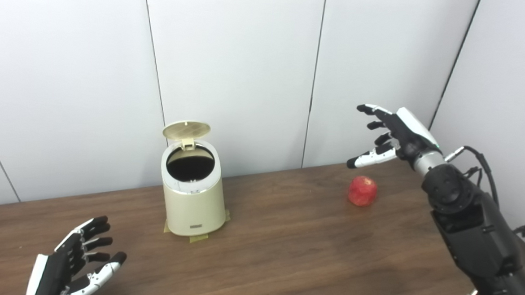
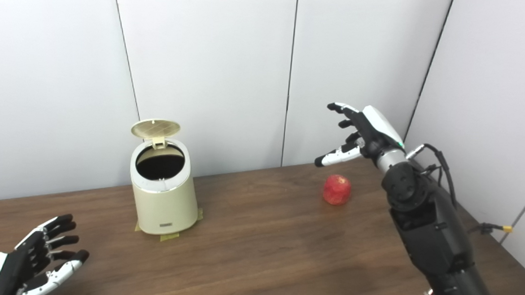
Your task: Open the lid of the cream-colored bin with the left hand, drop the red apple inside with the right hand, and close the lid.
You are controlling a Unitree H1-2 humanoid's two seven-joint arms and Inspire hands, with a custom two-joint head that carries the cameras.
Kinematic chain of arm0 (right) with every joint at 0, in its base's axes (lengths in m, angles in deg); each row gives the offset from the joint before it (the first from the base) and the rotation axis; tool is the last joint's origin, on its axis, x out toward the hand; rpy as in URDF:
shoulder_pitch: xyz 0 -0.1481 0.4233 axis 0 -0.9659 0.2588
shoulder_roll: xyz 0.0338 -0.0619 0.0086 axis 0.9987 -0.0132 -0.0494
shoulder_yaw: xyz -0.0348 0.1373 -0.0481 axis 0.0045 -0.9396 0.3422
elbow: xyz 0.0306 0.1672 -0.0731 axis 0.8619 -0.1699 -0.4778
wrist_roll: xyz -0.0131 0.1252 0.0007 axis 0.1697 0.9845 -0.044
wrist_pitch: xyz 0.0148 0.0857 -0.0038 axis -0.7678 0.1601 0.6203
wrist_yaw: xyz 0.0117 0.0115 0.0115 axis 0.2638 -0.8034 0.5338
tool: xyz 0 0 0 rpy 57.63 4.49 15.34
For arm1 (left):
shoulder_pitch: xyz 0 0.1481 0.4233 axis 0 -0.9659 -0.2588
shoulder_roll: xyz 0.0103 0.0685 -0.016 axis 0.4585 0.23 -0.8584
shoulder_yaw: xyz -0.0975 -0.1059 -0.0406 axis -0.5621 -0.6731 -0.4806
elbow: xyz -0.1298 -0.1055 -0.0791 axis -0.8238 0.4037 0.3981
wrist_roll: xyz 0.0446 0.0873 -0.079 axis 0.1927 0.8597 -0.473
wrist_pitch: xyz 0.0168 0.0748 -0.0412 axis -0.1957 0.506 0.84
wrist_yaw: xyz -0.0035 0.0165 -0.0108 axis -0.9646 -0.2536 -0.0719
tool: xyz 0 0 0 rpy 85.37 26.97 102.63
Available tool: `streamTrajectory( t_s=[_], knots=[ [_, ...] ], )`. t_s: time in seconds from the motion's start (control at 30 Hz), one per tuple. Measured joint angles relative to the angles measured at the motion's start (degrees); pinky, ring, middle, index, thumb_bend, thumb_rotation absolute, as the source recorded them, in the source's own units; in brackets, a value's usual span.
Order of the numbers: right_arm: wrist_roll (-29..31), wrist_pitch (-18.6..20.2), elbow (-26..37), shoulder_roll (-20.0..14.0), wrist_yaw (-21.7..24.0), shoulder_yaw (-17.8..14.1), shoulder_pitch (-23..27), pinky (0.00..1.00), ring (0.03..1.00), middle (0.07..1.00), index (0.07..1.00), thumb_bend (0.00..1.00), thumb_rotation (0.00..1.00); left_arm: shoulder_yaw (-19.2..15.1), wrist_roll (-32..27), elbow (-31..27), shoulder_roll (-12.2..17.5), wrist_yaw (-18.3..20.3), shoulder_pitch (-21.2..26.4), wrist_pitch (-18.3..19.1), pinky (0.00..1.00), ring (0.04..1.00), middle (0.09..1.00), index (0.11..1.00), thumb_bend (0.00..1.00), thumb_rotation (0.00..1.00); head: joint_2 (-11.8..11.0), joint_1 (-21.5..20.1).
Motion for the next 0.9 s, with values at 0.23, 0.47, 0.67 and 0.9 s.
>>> streamTrajectory(
  t_s=[0.23,0.47,0.67,0.9],
  knots=[
    [-7.5,0.1,-8.6,0.7,14.6,-0.9,2.4,0.83,0.939,0.951,0.899,0.84,0.16,0.3,0.1,-1.4,0.2,0.2,0.0,1.1,0.65,0.743,0.802,0.806,0.54,0.00,0.1,0.1],
    [-11.5,0.1,-15.1,2.8,18.8,-2.9,3.9,0.76,0.900,0.975,0.947,0.87,0.11,0.4,0.2,-1.8,0.5,1.2,0.0,2.4,0.66,0.747,0.799,0.795,0.54,0.00,0.8,0.6],
    [-15.7,0.2,-20.2,4.5,19.7,-3.0,4.7,0.95,0.989,0.997,0.965,0.88,0.15,0.6,0.8,-3.4,0.6,1.5,0.0,2.8,0.66,0.745,0.796,0.788,0.55,0.00,1.3,1.0],
    [-18.5,0.2,-21.9,4.9,19.7,-3.6,5.0,0.94,0.998,1.000,0.970,0.89,0.15,0.5,0.8,-3.4,0.9,2.0,-0.2,3.1,0.67,0.752,0.795,0.787,0.57,0.00,1.8,1.1]
  ],
)
